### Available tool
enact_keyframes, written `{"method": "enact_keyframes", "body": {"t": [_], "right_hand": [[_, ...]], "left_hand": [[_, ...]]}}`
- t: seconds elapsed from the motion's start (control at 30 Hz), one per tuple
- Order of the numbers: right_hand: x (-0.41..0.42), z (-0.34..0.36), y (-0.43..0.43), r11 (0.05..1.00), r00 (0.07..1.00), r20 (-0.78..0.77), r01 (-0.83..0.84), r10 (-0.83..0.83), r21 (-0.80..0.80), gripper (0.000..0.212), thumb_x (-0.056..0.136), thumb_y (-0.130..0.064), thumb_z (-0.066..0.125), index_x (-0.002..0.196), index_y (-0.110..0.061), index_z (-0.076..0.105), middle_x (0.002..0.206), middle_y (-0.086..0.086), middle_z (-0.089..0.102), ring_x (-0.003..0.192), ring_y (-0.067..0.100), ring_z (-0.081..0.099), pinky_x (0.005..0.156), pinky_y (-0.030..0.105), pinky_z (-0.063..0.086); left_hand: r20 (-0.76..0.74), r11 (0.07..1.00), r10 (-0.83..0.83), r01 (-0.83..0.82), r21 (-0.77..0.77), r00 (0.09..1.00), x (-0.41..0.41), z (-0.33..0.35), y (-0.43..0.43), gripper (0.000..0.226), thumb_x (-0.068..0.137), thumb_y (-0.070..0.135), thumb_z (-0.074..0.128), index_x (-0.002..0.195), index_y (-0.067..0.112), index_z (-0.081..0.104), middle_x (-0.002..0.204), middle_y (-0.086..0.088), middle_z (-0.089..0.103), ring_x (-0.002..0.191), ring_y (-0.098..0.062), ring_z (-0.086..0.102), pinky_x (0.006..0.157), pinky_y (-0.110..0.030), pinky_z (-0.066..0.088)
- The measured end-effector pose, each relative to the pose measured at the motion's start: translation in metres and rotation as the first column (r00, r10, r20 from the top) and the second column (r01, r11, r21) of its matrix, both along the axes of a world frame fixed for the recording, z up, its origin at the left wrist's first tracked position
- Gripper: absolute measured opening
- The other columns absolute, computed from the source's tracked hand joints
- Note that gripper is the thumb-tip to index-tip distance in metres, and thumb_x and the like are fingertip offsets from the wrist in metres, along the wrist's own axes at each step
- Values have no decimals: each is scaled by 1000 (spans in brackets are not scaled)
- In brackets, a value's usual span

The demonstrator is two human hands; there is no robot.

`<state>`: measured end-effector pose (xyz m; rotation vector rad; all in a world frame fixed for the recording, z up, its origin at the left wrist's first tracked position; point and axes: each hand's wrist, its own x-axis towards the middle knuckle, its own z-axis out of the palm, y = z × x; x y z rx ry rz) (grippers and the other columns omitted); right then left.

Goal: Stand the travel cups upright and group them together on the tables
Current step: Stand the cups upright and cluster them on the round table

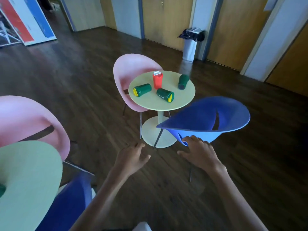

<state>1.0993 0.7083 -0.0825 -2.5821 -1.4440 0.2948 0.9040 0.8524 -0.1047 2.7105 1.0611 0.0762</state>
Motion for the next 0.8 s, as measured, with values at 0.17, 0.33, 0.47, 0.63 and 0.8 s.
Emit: {"method": "enact_keyframes", "body": {"t": [0.17, 0.33, 0.47, 0.63, 0.8], "right_hand": [[48, -20, 80, 999, 998, -42, -38, 37, -24, 54, 85, -50, 57, 130, -22, 49, 128, -2, 56, 120, 22, 52, 98, 36, 39], [88, -39, 176, 994, 997, -37, -75, 73, -75, 56, 85, -51, 56, 133, -24, 46, 132, -4, 54, 121, 21, 51, 98, 36, 39], [115, -38, 252, 988, 995, -68, -81, 73, -128, 55, 86, -50, 56, 133, -22, 46, 133, -1, 53, 122, 22, 50, 98, 37, 40], [140, -44, 324, 996, 990, -129, -60, 51, -64, 50, 86, -47, 58, 128, -21, 50, 125, 0, 56, 118, 22, 52, 94, 38, 42], [180, -63, 385, 996, 980, -196, -56, 42, -64, 50, 85, -45, 61, 128, -22, 50, 126, 0, 56, 117, 21, 52, 95, 37, 42]], "left_hand": [[-2, 999, 36, -36, -40, 999, 46, -18, 73, 53, 88, 53, 49, 130, 21, 48, 120, -1, 62, 110, -22, 60, 87, -33, 43], [39, 992, 77, -73, -101, 996, 91, -39, 164, 51, 88, 52, 51, 128, 20, 50, 124, 1, 60, 114, -22, 57, 87, -33, 44], [64, 990, 85, -77, -119, 994, 121, -45, 237, 49, 88, 52, 51, 125, 19, 52, 122, 0, 61, 112, -20, 58, 87, -31, 44], [56, 991, 80, -73, -116, 995, 148, -59, 310, 50, 88, 53, 51, 123, 17, 54, 117, -2, 63, 107, -21, 61, 89, -34, 45], [63, 988, 86, -77, -131, 994, 178, -79, 367, 49, 87, 52, 53, 122, 17, 55, 116, -1, 64, 105, -19, 62, 87, -33, 46]]}}
